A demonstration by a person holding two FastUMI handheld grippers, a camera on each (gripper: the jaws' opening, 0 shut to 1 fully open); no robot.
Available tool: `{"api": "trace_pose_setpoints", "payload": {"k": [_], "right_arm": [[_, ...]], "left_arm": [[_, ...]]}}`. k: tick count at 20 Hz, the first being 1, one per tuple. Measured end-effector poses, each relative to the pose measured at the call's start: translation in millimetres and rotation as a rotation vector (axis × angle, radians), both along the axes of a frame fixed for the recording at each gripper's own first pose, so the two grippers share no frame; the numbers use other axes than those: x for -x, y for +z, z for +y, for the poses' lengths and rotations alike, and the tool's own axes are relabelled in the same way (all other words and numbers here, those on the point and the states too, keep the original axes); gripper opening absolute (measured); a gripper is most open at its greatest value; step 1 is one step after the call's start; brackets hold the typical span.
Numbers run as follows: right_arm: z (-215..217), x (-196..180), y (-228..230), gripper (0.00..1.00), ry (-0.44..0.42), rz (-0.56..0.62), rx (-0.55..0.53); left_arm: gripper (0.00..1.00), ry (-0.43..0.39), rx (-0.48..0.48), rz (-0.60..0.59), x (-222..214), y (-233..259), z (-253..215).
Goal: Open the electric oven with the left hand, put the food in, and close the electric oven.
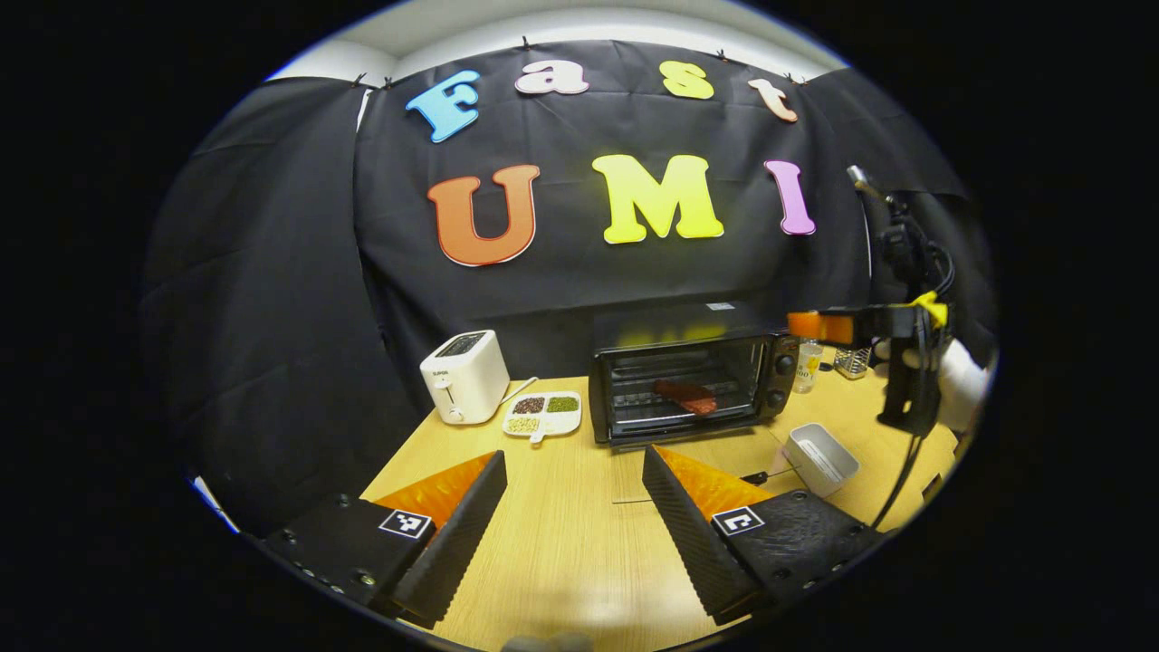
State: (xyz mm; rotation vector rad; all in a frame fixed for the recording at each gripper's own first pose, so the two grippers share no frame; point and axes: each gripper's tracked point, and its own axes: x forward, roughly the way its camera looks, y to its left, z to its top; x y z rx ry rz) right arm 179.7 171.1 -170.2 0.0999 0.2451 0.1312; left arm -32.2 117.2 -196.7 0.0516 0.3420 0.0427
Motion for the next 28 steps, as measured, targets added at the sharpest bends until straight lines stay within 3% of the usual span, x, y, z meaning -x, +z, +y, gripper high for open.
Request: {"api": "trace_pose_setpoints", "payload": {"k": [6, 13, 22, 28], "right_arm": [[-60, 71, 65, 0.98, -0.004, -0.09, 0.119], [-108, 128, 89, 1.0, 0.04, -0.074, 0.15], [-165, 140, 94, 1.0, 0.008, -0.009, 0.168], [-169, 134, 82, 1.0, 0.005, 0.036, 0.145]], "left_arm": [[0.97, -0.026, 0.019, 0.053, -2, -38, -38], [0.97, -0.047, 0.044, 0.167, -16, -112, -94], [0.97, -0.046, 0.05, 0.241, -57, -183, -143], [0.97, -0.06, 0.058, 0.289, -63, -212, -154]]}}
